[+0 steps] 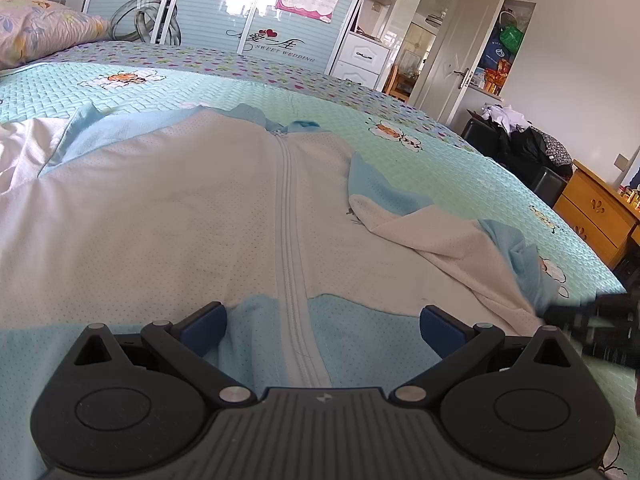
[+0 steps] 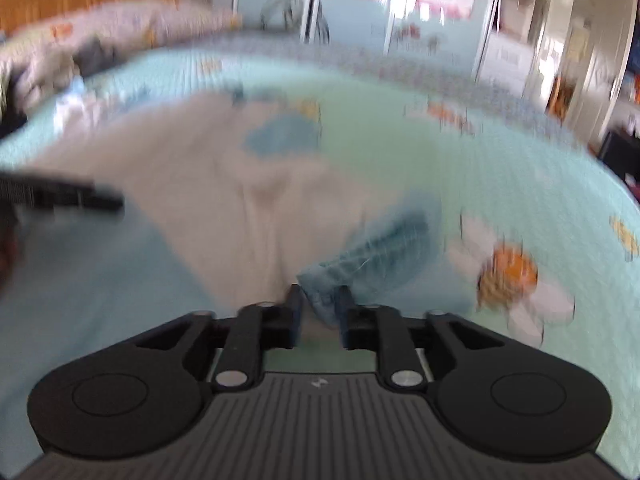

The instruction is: Fold clothes

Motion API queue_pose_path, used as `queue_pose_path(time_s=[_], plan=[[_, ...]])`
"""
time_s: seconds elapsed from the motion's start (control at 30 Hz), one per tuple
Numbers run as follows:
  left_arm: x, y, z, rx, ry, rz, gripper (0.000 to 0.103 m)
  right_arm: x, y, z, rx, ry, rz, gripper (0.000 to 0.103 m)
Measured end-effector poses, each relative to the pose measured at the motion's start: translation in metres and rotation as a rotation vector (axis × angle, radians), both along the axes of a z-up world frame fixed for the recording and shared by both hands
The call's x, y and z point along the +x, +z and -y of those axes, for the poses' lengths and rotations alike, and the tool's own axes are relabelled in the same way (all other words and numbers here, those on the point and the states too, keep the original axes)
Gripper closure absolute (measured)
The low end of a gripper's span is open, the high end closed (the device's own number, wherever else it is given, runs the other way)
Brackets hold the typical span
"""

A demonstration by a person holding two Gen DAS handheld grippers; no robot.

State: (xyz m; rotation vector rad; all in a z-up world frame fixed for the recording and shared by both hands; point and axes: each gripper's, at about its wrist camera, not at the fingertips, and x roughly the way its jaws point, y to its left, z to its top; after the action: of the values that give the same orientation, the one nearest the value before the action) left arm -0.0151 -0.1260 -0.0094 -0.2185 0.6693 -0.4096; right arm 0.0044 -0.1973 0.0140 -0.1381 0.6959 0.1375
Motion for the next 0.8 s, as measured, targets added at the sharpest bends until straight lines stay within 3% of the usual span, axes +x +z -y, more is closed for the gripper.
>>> queue_pose_path(time_s=[0.03,0.1,0.2,0.27,0.33,0.47,0.6,0.63,0.73,0.8], plan=[[0.000,0.000,0.000,0.000,0.000,0.000,0.001,-0.005,-0.003,0.003,0.001,-0.032,-0.023,0.070],[0.000,0.000,0.000,0.001,0.000,-0.001,0.001,-0.013,-0.003,0.011,0.017,-0.118,-0.037,0.053],[0.000,0.000,0.001,0.005,0.000,0.000,0.001,-0.021,0.013,0.019,0.080,-0.228,0.038,0.050],[0.000,0.000,0.002,0.007,0.000,0.000,0.001,-0.016,0.027,0.004,0.120,-0.174,0.112,0.047],[0.000,0.000,0.002,0.006,0.000,0.001,0.001,0.003,0.035,-0.023,0.084,-0.073,0.132,0.041],[0.000,0.000,0.001,0.003,0.000,0.001,0.001,0.064,0.022,-0.082,-0.046,0.120,0.088,0.039],[0.000,-0.001,0.000,-0.003,0.000,0.001,0.001,0.113,0.007,-0.114,-0.218,0.137,0.016,0.038],[0.000,-0.001,0.000,-0.005,0.000,0.001,0.001,0.118,0.005,-0.113,-0.204,0.130,0.000,0.038],[0.000,-0.001,0.000,-0.005,0.000,0.001,0.001,0.119,0.004,-0.098,-0.141,0.127,-0.040,0.047],[-0.001,-0.001,0.001,-0.004,0.000,0.001,0.001,0.110,0.008,-0.088,-0.097,0.098,-0.021,0.078]])
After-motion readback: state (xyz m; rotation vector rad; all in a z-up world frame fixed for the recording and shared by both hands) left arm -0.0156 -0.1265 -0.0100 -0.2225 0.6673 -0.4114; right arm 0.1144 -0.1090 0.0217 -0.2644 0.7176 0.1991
